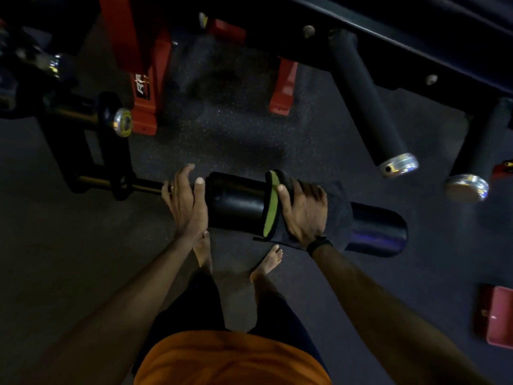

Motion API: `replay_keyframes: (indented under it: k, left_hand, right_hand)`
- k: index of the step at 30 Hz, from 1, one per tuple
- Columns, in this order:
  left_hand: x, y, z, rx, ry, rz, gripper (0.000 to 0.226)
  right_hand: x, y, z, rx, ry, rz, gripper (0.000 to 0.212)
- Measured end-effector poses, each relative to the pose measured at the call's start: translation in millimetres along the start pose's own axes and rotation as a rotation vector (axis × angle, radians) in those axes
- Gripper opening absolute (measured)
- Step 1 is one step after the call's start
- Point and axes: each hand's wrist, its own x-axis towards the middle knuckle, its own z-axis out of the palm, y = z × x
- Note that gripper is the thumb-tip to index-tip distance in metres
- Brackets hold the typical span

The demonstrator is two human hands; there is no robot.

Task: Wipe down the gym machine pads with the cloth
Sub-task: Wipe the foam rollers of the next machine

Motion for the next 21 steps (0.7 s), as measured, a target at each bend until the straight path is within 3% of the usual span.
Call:
replay_keyframes:
  k: [8, 15, 17, 19, 21]
  left_hand:
    - [10.8, -11.3, -30.0, -0.016, 0.034, -0.023, 0.05]
    - [1.5, -3.2, -25.9, 0.01, -0.009, -0.047, 0.046]
    - [-2.8, -2.0, -23.9, 0.023, -0.027, -0.042, 0.046]
    - [-4.6, 2.9, -22.3, 0.008, -0.003, -0.061, 0.047]
    - [-3.5, 10.3, -18.8, -0.028, 0.026, -0.1, 0.047]
  right_hand:
    - [26.1, -120.8, 17.6, -0.006, -0.081, -0.081, 0.071]
    - [92.8, -134.4, 10.4, 0.189, -0.68, 0.101, 0.08]
    - [101.2, -133.9, 5.3, 0.183, -0.777, 0.123, 0.08]
    - [95.8, -133.0, 3.5, 0.187, -0.725, 0.11, 0.075]
    - [72.7, -129.0, 3.1, 0.181, -0.519, 0.072, 0.067]
